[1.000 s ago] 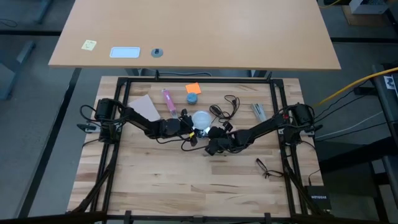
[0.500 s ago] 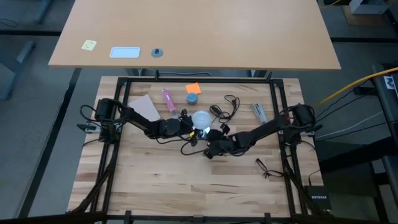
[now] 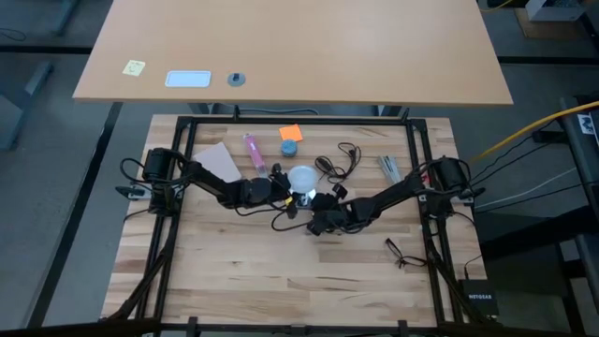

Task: Screw lightbulb
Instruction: Insert the lightbulb into the lamp

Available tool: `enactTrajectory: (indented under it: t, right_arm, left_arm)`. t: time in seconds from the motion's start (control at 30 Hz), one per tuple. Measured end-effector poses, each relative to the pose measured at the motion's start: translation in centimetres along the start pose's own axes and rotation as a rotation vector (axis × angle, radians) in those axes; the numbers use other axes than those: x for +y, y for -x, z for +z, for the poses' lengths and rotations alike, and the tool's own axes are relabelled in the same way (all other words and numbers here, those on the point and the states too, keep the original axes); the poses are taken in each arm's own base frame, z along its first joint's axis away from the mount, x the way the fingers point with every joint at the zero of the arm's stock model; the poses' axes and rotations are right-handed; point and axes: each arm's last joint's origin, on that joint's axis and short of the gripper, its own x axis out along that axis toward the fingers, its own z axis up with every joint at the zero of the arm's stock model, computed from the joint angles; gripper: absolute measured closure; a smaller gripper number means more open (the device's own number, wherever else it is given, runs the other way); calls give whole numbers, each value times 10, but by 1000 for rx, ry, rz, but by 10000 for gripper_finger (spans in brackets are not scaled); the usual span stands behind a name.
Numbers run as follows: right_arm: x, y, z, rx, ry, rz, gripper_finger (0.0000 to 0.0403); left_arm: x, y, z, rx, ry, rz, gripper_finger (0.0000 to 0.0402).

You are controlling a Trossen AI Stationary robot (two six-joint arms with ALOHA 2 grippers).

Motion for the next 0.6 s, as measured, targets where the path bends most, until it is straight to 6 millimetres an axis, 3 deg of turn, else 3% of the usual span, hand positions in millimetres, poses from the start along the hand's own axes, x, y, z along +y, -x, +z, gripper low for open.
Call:
enactTrajectory:
  t: [0.6]
  right_arm:
    - [-25, -17, 11, -21, 102, -152, 282]
  left_arm:
    - [-2, 0, 0, 4, 20, -29, 260]
